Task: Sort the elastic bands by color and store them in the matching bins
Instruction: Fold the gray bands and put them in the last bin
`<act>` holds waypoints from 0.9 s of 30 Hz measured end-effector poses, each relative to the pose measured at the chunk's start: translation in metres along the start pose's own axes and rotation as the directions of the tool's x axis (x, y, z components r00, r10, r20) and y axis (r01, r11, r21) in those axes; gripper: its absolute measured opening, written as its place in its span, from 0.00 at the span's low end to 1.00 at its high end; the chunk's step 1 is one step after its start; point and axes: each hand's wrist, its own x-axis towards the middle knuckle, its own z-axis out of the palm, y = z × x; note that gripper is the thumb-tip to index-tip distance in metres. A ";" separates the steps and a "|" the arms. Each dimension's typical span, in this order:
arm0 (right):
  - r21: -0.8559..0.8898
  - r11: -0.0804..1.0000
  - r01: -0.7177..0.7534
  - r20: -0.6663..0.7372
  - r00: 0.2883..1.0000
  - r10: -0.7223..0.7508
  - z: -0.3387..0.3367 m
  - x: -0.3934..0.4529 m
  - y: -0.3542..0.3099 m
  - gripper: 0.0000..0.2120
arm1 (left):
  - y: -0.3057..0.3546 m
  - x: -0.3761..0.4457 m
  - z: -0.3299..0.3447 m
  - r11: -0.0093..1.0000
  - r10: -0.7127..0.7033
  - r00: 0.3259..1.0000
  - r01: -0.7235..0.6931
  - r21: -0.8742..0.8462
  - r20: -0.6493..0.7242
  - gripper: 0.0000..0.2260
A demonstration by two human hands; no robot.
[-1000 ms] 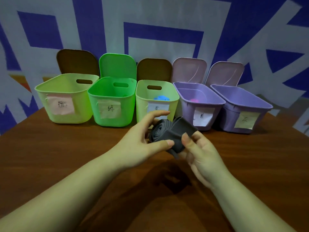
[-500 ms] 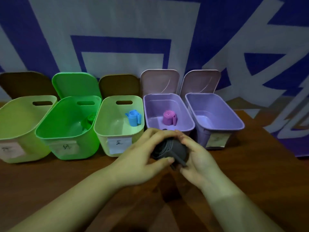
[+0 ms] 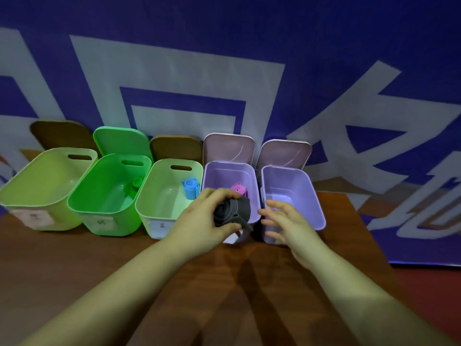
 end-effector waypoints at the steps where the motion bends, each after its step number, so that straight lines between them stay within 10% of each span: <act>1: -0.094 0.995 0.034 -0.001 0.999 -0.034 0.003 0.010 -0.001 0.08 | -0.006 0.007 -0.003 1.000 -0.007 1.000 0.007 0.019 -0.001 0.22; 4: -0.349 0.928 0.130 0.002 0.990 -0.138 0.011 0.037 0.004 0.09 | -0.026 0.033 -0.006 0.999 -0.035 0.999 0.034 0.030 0.019 0.22; 11: -0.905 0.378 0.197 0.085 0.953 -0.292 -0.029 0.081 0.019 0.19 | -0.036 0.083 0.020 0.992 -0.112 0.993 0.114 -0.049 0.046 0.19; 19: -0.944 0.315 0.100 -0.005 0.949 -0.315 -0.113 0.126 0.019 0.20 | -0.006 0.115 0.070 0.974 -0.202 0.978 0.207 -0.091 0.055 0.19; 27: -0.877 0.472 0.087 -0.016 0.978 -0.210 -0.168 0.170 0.017 0.26 | 0.025 0.175 0.157 0.939 -0.290 0.950 0.306 -0.157 0.118 0.24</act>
